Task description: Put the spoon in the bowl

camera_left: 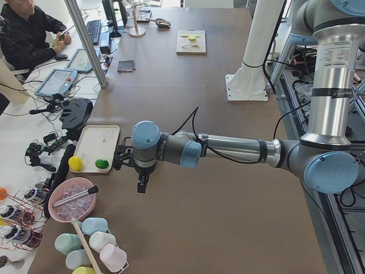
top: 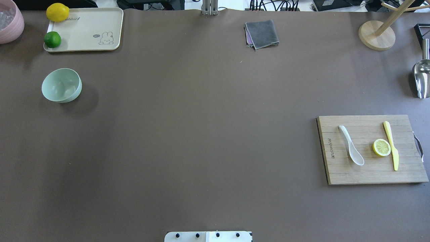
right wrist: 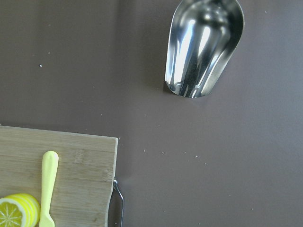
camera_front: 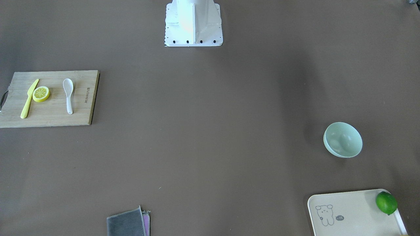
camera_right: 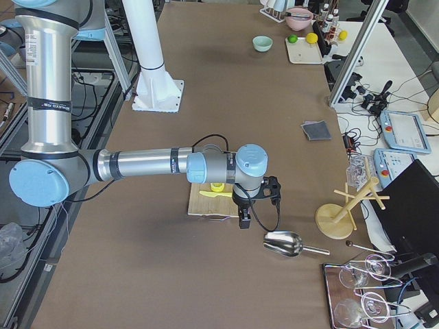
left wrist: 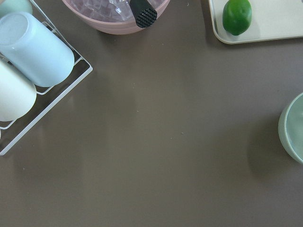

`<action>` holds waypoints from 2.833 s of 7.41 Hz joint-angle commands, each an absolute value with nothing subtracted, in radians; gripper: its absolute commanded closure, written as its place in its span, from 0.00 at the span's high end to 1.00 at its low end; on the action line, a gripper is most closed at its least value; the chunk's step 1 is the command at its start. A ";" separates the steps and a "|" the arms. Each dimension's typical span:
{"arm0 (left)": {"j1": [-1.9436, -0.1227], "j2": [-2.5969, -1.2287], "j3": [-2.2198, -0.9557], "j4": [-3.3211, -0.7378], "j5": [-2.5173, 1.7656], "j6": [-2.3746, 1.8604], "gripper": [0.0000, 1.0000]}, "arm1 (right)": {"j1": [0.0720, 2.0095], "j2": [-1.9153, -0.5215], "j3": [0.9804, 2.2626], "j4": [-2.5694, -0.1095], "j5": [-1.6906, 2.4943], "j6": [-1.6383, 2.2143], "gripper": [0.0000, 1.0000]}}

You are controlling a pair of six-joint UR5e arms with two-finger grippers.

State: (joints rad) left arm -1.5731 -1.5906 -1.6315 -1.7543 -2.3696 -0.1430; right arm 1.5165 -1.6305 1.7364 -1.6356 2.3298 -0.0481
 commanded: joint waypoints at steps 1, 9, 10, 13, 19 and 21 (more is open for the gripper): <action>-1.536 -1.603 -1.538 -1.968 -2.378 -0.167 0.98 | 1.506 -1.621 1.741 -1.635 2.333 -0.046 1.00; -1.122 -1.784 -1.378 -2.335 -2.165 -0.851 0.98 | 1.440 -1.569 1.740 -1.617 2.345 -0.035 1.00; -1.120 -1.783 -1.340 -2.371 -2.164 -0.850 0.98 | 1.439 -1.562 1.740 -1.614 2.376 -0.028 1.00; -1.117 -1.776 -1.298 -2.405 -2.166 -0.842 0.98 | 1.347 -1.551 1.785 -1.600 2.451 0.125 1.00; -1.092 -1.770 -1.295 -2.428 -2.164 -0.853 0.49 | 1.204 -1.549 1.789 -1.411 2.384 0.540 1.00; -1.072 -1.772 -1.298 -2.430 -2.166 -0.853 0.04 | 1.197 -1.548 1.790 -1.411 2.385 0.551 1.00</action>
State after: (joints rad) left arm -1.0860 -1.7711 -1.2962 -2.4286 -2.1648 -0.8528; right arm 1.2034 -1.5491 1.7894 -1.4144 2.3866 0.5388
